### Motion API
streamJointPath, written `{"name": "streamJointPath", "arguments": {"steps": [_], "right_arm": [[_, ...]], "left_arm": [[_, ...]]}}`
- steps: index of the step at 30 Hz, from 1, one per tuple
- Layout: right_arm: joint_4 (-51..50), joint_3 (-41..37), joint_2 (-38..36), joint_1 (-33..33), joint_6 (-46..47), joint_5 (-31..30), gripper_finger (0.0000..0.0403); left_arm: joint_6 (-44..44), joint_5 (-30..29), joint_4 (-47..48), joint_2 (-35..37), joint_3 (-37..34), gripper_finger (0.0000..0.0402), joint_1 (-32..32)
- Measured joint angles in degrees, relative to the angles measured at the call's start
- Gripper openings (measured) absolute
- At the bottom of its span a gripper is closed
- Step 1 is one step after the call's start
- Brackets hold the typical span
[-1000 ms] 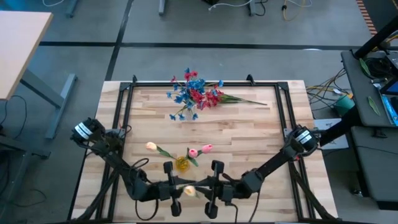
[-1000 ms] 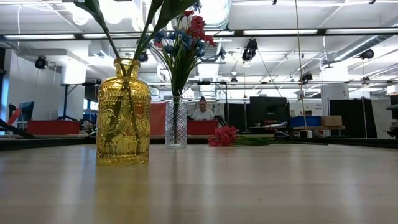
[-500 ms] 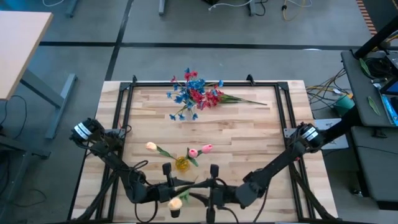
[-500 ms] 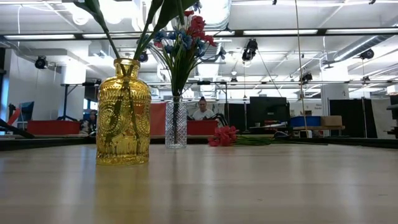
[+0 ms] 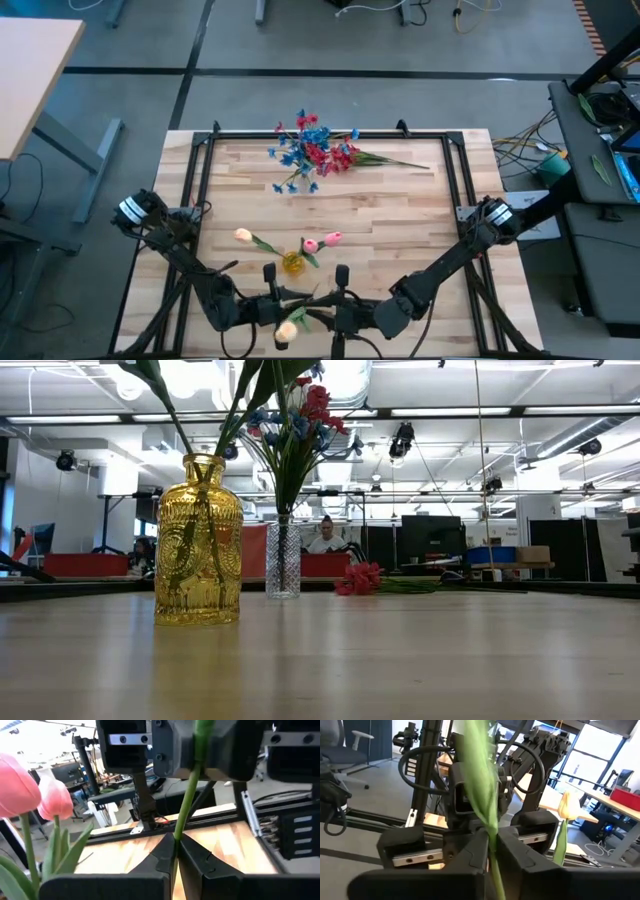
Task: Sort flowers into vase by color
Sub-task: Put the light yellow tulip into the yellow vase
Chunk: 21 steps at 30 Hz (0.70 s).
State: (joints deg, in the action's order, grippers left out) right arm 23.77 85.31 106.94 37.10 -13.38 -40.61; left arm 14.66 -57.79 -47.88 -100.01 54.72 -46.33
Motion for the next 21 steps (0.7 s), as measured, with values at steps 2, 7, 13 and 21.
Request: {"name": "streamJointPath", "arguments": {"steps": [2, 7, 13, 21], "right_arm": [[-0.1, 0.1, 0.0, 0.0, 0.2, -0.1, 0.0016], [1.8, -0.4, -0.1, -0.3, 0.6, 0.2, 0.0011], [7.4, -2.1, -0.1, -1.9, 0.6, 0.8, 0.001], [11.6, -2.3, -0.1, -5.8, 0.6, 8.3, 0.0009]], "left_arm": [[-1.0, 0.0, 0.0, 0.0, 0.0, 0.0004, -0.2], [-1.3, -0.3, 0.0, 1.0, 0.0, 0.0047, -1.5], [-1.7, -3.0, 2.9, 3.5, 0.0, 0.0119, -4.4], [-2.3, -14.6, 8.5, 8.3, -0.2, 0.0139, -10.3]]}}
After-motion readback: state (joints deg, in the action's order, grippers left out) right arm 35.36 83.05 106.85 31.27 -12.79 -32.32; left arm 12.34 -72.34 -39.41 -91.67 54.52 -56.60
